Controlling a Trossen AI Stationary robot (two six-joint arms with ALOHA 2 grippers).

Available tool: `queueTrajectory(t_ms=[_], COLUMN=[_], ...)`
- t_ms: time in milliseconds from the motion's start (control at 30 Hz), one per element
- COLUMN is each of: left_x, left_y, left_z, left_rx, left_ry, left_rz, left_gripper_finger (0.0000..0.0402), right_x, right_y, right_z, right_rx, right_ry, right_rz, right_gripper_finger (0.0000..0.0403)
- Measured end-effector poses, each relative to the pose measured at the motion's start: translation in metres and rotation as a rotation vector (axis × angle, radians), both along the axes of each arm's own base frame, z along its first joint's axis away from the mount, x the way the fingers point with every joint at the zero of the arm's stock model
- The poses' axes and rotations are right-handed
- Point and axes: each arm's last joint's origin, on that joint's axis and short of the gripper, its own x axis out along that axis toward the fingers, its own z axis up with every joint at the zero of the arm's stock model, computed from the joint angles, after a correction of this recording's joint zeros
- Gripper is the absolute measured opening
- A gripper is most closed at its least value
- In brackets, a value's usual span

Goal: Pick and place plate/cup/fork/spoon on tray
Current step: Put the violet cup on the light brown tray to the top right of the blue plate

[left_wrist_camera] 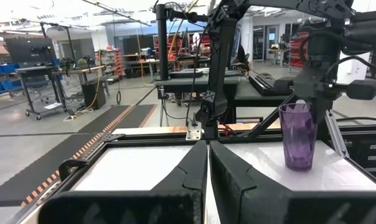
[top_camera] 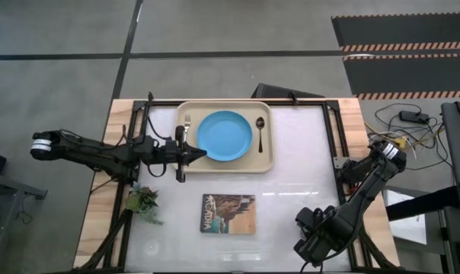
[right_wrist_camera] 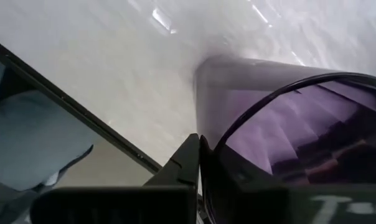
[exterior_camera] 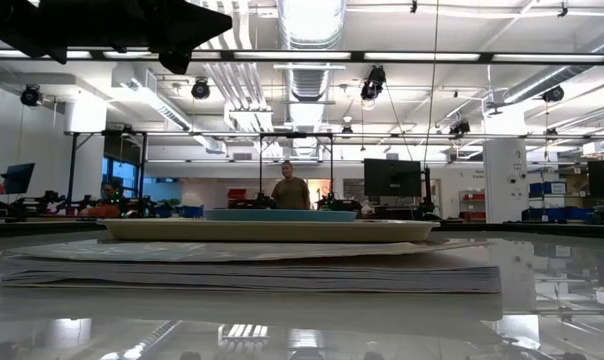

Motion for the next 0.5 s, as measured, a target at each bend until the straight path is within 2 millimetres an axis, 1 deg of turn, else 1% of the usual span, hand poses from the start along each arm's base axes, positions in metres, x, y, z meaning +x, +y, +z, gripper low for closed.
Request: queueTrajectory(t_ms=[200,400,500], left_x=[-0.004,-0.013,-0.019], left_y=[0.001,0.003,0.004], left_z=[0.006,0.015,0.020], left_rx=[0.069,0.142,0.193], left_ry=[-0.027,-0.068,-0.088], left_rz=[0.023,0.127,0.173], left_gripper_finger=[0.0000,0.0000,0.0000], right_x=[0.003,0.020,0.030], right_y=[-0.011,-0.029,-0.043], right_z=[0.011,0.025,0.035], right_rx=[-0.018,-0.039,-0.052], right_ry=[-0.052,-0.085,-0.096], right_rz=[-0.017,0.025,0.041], right_gripper_finger=[0.0009,0.0009,0.0009])
